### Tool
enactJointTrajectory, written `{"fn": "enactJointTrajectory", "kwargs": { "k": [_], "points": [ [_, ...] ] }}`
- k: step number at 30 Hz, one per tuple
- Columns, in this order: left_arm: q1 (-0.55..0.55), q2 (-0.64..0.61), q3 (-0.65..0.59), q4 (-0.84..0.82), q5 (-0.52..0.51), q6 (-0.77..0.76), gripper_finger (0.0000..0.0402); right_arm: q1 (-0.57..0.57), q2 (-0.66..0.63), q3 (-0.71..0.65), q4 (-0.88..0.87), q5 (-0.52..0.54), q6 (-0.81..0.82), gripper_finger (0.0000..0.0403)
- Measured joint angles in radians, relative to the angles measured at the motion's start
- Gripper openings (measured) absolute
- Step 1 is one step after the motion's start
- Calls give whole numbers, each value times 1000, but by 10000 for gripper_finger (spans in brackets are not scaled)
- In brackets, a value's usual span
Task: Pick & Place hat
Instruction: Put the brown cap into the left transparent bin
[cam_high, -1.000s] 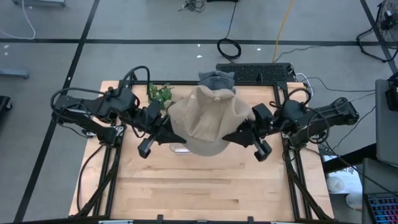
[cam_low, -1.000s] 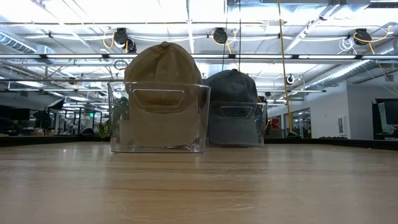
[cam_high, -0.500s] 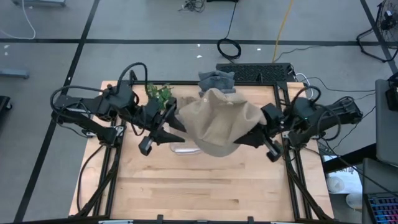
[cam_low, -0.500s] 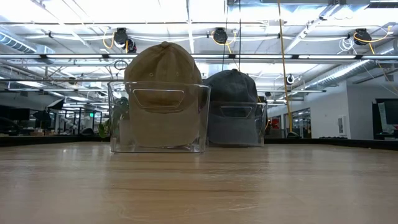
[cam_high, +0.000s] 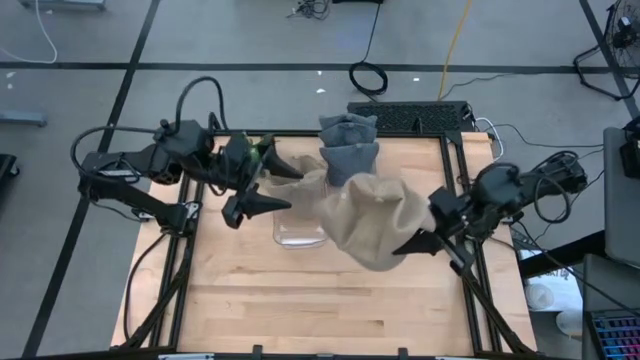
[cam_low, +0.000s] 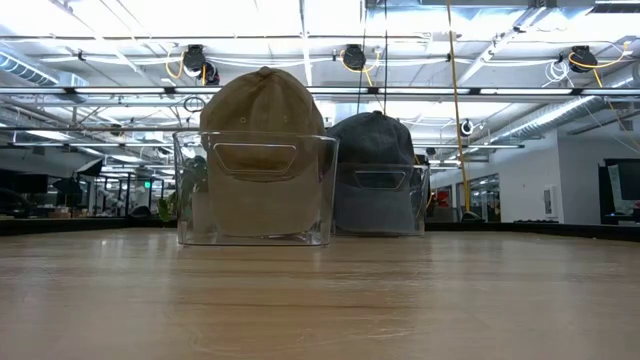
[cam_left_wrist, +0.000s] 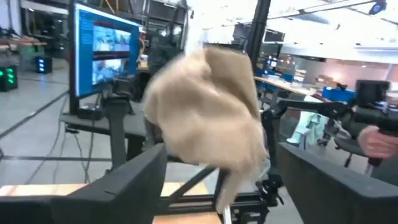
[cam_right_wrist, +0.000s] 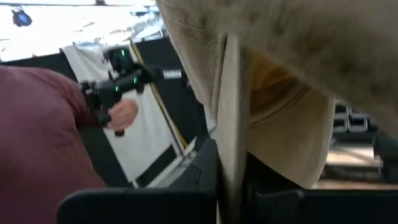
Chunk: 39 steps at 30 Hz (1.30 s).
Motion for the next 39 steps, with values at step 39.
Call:
{"fn": "enactJointTrajectory", "kwargs": {
  "k": [39],
  "points": [
    [-9,63,1,-277,102,-30,296,-178,382,0,318,-271,271,0]
  ]
}}
